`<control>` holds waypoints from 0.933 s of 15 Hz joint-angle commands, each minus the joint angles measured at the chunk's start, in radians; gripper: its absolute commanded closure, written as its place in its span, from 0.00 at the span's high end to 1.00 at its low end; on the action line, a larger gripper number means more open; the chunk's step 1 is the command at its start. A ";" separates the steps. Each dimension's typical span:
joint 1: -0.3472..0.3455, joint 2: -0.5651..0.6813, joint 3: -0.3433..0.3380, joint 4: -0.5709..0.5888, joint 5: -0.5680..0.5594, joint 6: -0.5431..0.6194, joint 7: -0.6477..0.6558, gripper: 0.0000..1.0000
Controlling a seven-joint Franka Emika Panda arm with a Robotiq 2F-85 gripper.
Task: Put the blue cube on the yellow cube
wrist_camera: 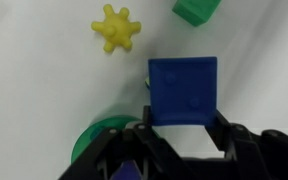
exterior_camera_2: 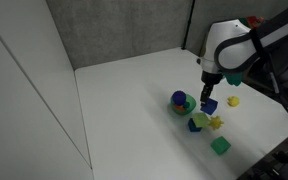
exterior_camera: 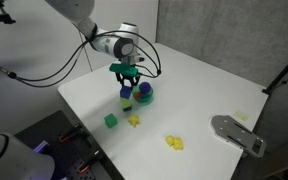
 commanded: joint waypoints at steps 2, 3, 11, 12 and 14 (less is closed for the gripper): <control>0.052 -0.024 -0.032 -0.043 -0.086 -0.003 0.021 0.31; 0.061 -0.021 -0.037 -0.046 -0.105 0.004 0.027 0.31; 0.093 0.019 -0.042 -0.035 -0.177 0.043 0.025 0.31; 0.097 0.025 -0.042 -0.032 -0.183 0.048 0.026 0.31; 0.105 0.037 -0.045 -0.027 -0.200 0.065 0.031 0.31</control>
